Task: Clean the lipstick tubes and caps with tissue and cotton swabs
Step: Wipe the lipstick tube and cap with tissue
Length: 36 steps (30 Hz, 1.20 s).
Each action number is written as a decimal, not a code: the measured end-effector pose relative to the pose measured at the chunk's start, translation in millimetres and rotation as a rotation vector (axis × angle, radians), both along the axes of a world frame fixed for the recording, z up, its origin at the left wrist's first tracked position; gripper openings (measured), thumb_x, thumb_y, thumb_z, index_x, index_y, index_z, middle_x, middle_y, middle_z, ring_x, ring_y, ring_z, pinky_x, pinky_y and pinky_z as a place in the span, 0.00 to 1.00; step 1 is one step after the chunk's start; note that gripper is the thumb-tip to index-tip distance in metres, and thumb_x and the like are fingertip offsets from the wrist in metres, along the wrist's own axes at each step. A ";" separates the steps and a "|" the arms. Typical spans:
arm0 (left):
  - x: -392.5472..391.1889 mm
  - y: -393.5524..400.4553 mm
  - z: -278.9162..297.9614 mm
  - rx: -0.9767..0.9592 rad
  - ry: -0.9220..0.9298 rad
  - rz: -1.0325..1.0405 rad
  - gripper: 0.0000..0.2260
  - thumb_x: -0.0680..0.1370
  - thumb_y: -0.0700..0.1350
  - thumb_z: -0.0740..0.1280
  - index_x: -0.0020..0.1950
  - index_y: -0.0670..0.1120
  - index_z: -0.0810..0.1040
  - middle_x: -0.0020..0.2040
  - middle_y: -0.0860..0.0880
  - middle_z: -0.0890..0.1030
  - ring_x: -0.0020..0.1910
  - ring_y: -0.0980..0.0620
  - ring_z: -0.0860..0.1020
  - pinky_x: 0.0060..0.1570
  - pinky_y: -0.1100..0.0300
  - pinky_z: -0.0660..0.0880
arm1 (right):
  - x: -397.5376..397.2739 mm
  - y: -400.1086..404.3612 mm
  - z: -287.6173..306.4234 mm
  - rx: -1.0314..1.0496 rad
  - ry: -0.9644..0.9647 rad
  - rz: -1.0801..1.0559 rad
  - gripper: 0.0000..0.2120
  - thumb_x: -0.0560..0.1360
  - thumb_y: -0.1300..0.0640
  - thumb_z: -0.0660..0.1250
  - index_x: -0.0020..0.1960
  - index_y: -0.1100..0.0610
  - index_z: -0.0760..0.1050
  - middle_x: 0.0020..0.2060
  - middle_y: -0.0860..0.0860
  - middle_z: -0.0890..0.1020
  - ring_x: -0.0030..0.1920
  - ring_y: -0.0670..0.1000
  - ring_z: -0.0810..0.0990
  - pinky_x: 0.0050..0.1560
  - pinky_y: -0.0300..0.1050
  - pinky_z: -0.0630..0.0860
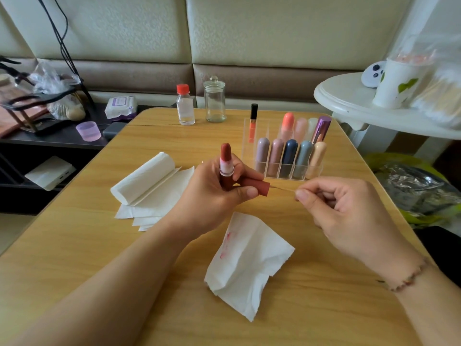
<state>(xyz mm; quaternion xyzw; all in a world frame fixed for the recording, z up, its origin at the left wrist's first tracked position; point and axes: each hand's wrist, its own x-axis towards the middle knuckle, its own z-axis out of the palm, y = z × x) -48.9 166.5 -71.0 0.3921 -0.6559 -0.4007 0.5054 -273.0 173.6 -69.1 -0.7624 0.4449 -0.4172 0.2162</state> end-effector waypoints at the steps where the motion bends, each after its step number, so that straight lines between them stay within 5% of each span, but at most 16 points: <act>1: 0.0 -0.2 0.3 0.000 -0.001 -0.005 0.16 0.73 0.28 0.70 0.39 0.46 0.68 0.49 0.42 0.85 0.50 0.46 0.84 0.52 0.53 0.79 | 0.7 1.2 0.5 -0.006 -0.025 0.037 0.09 0.78 0.55 0.68 0.41 0.53 0.83 0.24 0.42 0.76 0.25 0.46 0.72 0.27 0.36 0.68; 4: 0.6 0.5 1.3 -0.006 0.035 -0.017 0.19 0.73 0.29 0.70 0.37 0.53 0.73 0.48 0.41 0.85 0.49 0.45 0.84 0.51 0.55 0.79 | 1.4 4.8 1.2 0.045 -0.051 0.179 0.11 0.80 0.52 0.67 0.42 0.55 0.83 0.25 0.40 0.75 0.25 0.45 0.71 0.30 0.32 0.66; 9: 1.2 -0.9 -1.9 0.002 0.056 -0.024 0.15 0.73 0.30 0.70 0.39 0.45 0.68 0.49 0.40 0.84 0.49 0.44 0.84 0.51 0.54 0.79 | -3.3 -1.2 0.8 0.168 0.045 0.144 0.08 0.77 0.59 0.70 0.39 0.53 0.83 0.23 0.43 0.75 0.24 0.43 0.71 0.28 0.32 0.66; 13: -0.5 -0.8 -1.7 0.009 0.034 -0.032 0.15 0.73 0.29 0.70 0.39 0.44 0.67 0.49 0.41 0.85 0.49 0.46 0.84 0.50 0.57 0.79 | -0.7 1.2 0.7 0.039 0.024 0.008 0.09 0.77 0.58 0.70 0.38 0.51 0.82 0.23 0.46 0.77 0.23 0.48 0.73 0.26 0.36 0.69; 19: 0.4 -1.2 -1.5 0.033 0.061 -0.047 0.15 0.75 0.28 0.67 0.39 0.44 0.66 0.49 0.40 0.85 0.48 0.46 0.84 0.50 0.57 0.79 | 2.4 4.9 -0.6 0.122 -0.090 0.222 0.09 0.78 0.56 0.68 0.41 0.55 0.82 0.25 0.42 0.74 0.26 0.44 0.70 0.30 0.32 0.66; 23: 0.8 -0.5 -1.7 0.022 0.056 -0.038 0.15 0.75 0.29 0.68 0.39 0.44 0.65 0.49 0.40 0.85 0.48 0.45 0.84 0.50 0.56 0.79 | -0.9 0.2 -2.1 0.213 -0.018 0.183 0.09 0.77 0.59 0.70 0.38 0.52 0.82 0.24 0.48 0.76 0.25 0.43 0.70 0.28 0.37 0.66; 28: -0.8 -0.7 -2.0 0.024 0.047 -0.053 0.15 0.74 0.28 0.68 0.39 0.44 0.66 0.50 0.40 0.84 0.48 0.46 0.84 0.48 0.58 0.78 | -0.4 -0.4 -1.9 0.071 -0.002 0.009 0.09 0.76 0.58 0.70 0.38 0.51 0.82 0.24 0.46 0.77 0.24 0.45 0.71 0.26 0.36 0.68; 36: -4.8 -0.8 -5.6 0.003 0.072 -0.124 0.13 0.74 0.31 0.68 0.39 0.41 0.65 0.47 0.43 0.85 0.46 0.47 0.84 0.47 0.56 0.79 | 7.6 5.4 -7.0 -0.001 -0.067 0.131 0.10 0.77 0.49 0.66 0.40 0.52 0.81 0.26 0.45 0.76 0.26 0.47 0.73 0.27 0.38 0.68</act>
